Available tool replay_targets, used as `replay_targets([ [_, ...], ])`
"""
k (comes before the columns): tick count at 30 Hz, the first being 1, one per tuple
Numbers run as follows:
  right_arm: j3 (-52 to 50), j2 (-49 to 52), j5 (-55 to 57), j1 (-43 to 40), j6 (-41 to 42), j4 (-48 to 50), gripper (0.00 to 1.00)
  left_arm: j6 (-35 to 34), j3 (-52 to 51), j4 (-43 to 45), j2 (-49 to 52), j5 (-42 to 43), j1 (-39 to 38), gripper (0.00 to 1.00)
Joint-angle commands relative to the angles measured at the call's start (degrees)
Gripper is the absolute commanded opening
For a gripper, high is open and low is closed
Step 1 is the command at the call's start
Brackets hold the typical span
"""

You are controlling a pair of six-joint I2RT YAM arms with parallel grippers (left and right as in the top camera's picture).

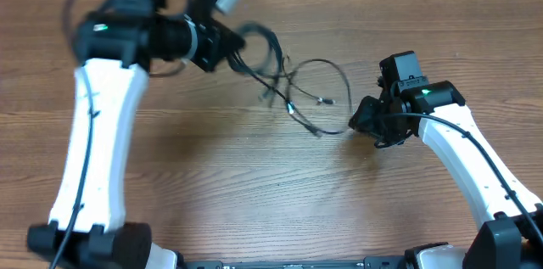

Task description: Untangle cables

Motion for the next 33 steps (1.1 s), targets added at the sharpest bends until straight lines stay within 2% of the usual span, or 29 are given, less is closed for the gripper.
replay_targets([
  [1,0.39,-0.31,1.22,-2.16,2.27,-0.13,0.58,-5.66,6.91,3.15,-2.86,-2.38,4.24,0.04],
  [4,0.42,-0.31,-0.35,-2.29,2.05,0.17,0.75,-10.36,8.61,6.05,-2.97,0.57,6.03,0.04],
  [6,0.39,-0.31,-3.85,-2.27,-0.24,1.11,0.8,-10.67,8.55,6.45,-2.91,4.0,6.03,0.04],
  [12,0.39,-0.31,-25.77,-2.12,-15.13,6.6,0.81,-10.08,6.23,2.32,-1.25,3.93,2.23,0.04],
  [16,0.42,-0.31,-33.75,-2.12,-19.74,8.61,0.82,-6.67,5.01,-1.6,1.01,3.82,-0.83,0.04],
  [20,0.42,-0.31,-36.11,-2.14,-21.07,9.05,0.82,-3.43,4.44,-4.9,3.19,3.26,-3.23,0.04],
  [27,0.42,-0.33,-38.75,-2.12,-22.53,10.27,0.81,-1.88,4.44,-9.57,6.95,-3.34,-6.12,0.04],
  [33,0.42,-0.33,-44.26,-2.12,-22.49,14.29,0.81,-0.11,4.44,-12.5,9.88,-3.96,-7.63,0.04],
])
